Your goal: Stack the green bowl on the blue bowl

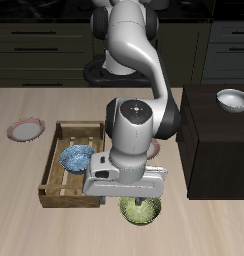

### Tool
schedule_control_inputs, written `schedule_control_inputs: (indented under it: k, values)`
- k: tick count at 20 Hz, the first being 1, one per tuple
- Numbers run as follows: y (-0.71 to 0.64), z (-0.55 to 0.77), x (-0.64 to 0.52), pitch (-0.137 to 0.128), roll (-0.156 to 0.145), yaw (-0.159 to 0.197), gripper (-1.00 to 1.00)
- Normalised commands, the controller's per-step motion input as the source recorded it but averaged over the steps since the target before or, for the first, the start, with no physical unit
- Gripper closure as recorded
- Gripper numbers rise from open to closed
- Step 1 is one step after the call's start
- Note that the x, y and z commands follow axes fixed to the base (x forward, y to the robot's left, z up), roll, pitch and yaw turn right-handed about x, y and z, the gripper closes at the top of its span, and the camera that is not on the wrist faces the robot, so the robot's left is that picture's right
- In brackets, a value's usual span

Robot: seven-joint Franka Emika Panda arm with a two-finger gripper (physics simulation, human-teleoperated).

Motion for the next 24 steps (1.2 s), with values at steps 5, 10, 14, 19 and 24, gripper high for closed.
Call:
schedule_control_inputs:
  k: [5,10,14,19,24]
  values:
    - [0.1,-0.32,-0.05,0.045,0.03,0.021,1.0]
    - [0.15,-0.43,-0.04,0.06,0.033,0.0,1.0]
    - [-0.03,-0.1,-0.04,0.011,0.014,-0.016,1.0]
    - [-0.05,0.09,-0.05,-0.014,0.008,-0.018,1.0]
    - [0.01,0.24,-0.15,-0.035,0.009,-0.013,1.0]
